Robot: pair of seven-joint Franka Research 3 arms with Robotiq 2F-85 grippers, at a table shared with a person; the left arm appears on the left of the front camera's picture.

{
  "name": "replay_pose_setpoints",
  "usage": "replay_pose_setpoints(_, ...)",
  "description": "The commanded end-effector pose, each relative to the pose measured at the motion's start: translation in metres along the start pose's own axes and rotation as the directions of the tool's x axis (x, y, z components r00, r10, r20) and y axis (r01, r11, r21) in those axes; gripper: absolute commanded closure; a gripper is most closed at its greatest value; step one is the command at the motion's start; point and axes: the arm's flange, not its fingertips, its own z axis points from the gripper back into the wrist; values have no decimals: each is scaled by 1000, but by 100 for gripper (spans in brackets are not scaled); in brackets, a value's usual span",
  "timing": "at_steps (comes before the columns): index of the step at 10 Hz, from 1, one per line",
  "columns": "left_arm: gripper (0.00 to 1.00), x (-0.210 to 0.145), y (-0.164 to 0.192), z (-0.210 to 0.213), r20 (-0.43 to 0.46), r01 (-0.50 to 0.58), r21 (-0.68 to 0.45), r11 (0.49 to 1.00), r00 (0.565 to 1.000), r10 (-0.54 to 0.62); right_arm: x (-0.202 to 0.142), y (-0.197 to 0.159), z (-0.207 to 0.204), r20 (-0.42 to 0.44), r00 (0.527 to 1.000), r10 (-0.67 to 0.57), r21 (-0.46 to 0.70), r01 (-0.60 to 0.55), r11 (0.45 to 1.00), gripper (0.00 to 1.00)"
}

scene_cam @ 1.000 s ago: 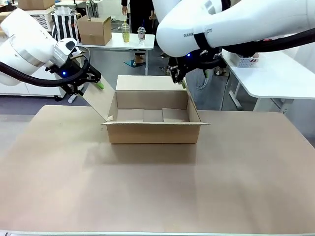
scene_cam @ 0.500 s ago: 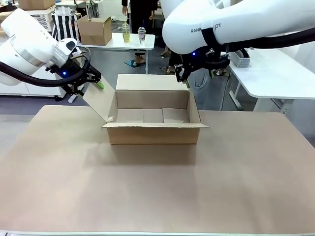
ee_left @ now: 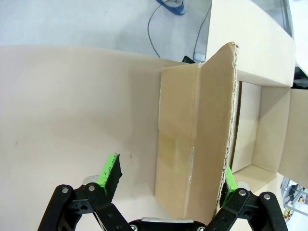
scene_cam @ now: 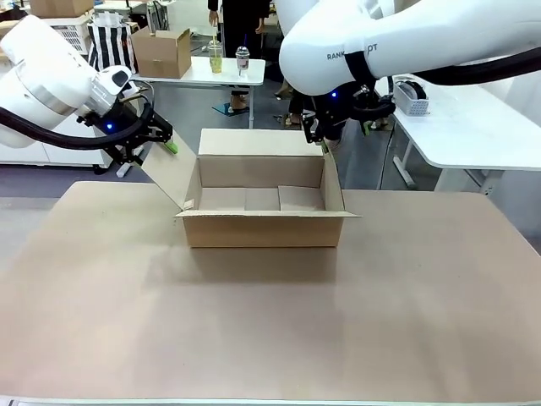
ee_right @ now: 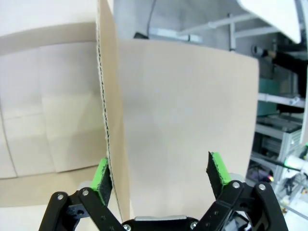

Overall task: Pack the gift set into the box.
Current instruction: Place both hands on the side flaps of the Package Box and spread them outward.

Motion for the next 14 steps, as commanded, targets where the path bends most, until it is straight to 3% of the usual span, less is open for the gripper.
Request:
replay_pose_setpoints(1, 0, -1, 0, 2, 8, -3, 9, 1000, 1000, 3, 4, -25, -26, -60, 993, -98, 68, 101, 993, 0)
replay_pose_setpoints(4, 0, -1, 0, 2, 8, -3, 9, 1000, 1000, 3, 7, -62, -63, -170, 972, -162, 212, 196, 957, 0)
replay_pose_setpoints(5, 0, -1, 0, 2, 8, -3, 9, 1000, 1000, 3, 6, -74, -78, -244, 948, -203, 224, 259, 940, 0)
replay_pose_setpoints(6, 0, -1, 0, 2, 8, -3, 9, 1000, 1000, 3, 5, -86, -93, -281, 933, -226, 279, 305, 911, 0)
replay_pose_setpoints(8, 0, -1, 0, 2, 8, -3, 9, 1000, 1000, 3, -3, -107, -121, -321, 904, -281, 446, 406, 797, 0)
replay_pose_setpoints(9, 0, -1, 0, 2, 8, -3, 9, 1000, 1000, 3, 18, -84, -98, -302, 920, -249, 261, 331, 907, 0)
replay_pose_setpoints(14, 0, -1, 0, 2, 8, -3, 9, 1000, 1000, 3, 18, -84, -98, -302, 920, -249, 261, 331, 907, 0)
